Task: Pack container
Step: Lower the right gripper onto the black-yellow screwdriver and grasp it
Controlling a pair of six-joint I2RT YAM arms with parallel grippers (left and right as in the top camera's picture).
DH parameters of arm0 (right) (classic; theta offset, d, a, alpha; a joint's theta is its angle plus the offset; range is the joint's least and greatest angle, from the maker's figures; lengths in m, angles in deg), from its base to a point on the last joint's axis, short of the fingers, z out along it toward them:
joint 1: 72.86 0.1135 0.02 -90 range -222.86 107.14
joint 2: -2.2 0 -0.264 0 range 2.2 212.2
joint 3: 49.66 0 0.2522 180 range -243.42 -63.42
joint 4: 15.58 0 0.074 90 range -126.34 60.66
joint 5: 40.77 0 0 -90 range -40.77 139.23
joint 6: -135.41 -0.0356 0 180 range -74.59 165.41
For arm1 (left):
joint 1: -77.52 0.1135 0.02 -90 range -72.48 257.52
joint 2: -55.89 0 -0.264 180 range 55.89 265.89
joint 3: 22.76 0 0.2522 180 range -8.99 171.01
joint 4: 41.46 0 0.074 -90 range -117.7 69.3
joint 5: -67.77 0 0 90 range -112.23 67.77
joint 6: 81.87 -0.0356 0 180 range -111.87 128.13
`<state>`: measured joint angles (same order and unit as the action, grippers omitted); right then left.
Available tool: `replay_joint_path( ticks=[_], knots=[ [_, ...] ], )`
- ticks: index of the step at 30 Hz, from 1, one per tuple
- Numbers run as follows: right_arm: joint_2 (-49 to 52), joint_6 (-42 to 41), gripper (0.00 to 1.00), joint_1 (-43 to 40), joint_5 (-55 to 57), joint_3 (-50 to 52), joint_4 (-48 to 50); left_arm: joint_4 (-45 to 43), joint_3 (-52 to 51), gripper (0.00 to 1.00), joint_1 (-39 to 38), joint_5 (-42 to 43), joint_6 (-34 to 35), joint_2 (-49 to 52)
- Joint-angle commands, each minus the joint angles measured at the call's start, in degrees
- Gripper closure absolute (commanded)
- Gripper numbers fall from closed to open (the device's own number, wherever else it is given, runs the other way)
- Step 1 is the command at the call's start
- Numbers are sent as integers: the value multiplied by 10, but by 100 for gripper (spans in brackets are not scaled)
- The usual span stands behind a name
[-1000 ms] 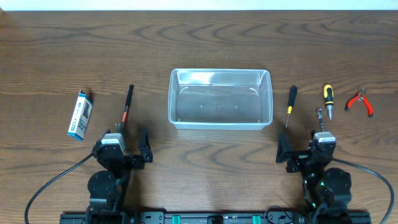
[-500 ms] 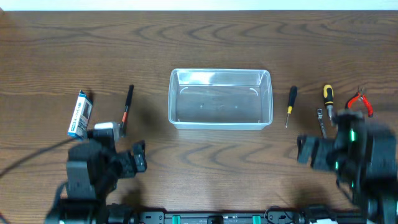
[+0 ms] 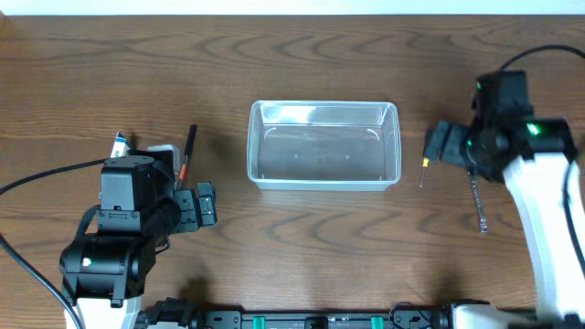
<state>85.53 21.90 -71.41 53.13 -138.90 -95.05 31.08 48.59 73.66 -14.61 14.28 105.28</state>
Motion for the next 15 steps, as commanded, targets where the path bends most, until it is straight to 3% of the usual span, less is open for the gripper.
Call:
replay_joint_path(
  ticks=[1,15],
  knots=[
    [61,-43,1,-7,8,-8,20,3,12,2,-1,7,-6,-1],
    [254,-30,1,-7,6,-8,158,3,12,2,-1,8,-6,-1]
  ],
)
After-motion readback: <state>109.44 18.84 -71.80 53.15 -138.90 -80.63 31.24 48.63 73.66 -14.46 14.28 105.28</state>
